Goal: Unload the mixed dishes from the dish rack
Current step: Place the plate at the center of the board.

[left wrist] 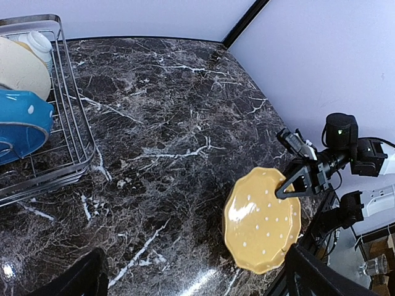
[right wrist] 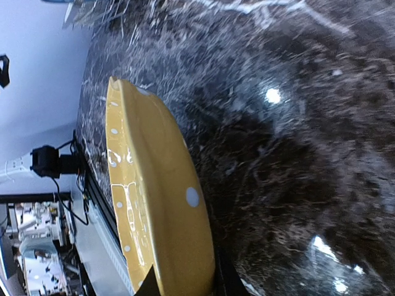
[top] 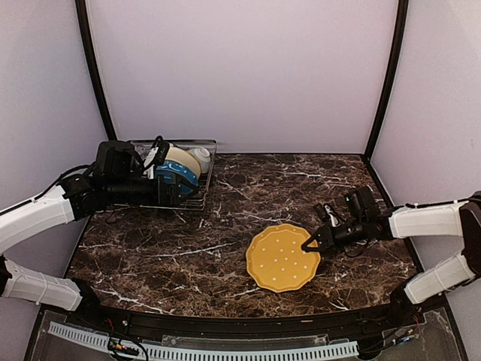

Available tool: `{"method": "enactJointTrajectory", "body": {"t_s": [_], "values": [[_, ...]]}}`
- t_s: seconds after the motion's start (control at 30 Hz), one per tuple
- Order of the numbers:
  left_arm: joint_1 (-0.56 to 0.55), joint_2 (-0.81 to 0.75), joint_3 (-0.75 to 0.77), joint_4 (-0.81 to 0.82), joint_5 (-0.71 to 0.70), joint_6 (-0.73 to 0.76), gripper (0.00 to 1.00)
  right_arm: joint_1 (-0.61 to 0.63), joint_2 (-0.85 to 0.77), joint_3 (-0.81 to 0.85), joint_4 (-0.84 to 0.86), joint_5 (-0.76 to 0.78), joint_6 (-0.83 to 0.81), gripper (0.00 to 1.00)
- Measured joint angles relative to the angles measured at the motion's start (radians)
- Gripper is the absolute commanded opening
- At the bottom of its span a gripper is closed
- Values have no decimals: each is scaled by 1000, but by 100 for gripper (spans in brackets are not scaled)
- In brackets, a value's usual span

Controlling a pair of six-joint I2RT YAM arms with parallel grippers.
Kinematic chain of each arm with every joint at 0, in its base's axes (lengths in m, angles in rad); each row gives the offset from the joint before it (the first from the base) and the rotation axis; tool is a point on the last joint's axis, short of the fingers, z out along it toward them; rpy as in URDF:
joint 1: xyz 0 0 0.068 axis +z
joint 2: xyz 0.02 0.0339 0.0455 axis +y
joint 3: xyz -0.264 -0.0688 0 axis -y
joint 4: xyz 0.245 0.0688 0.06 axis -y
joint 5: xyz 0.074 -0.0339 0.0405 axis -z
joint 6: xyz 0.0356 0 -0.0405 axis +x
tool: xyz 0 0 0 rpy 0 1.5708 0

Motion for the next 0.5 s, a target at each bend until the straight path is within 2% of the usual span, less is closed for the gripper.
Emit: {"method": "enactJointTrajectory", "body": {"t_s": [0.23, 0.5], "values": [[0, 4, -4, 19, 0, -13, 99, 216, 313, 137, 119, -28, 13, 0], [0, 3, -4, 11, -5, -33, 99, 375, 570, 342, 261, -50, 62, 0]]}}
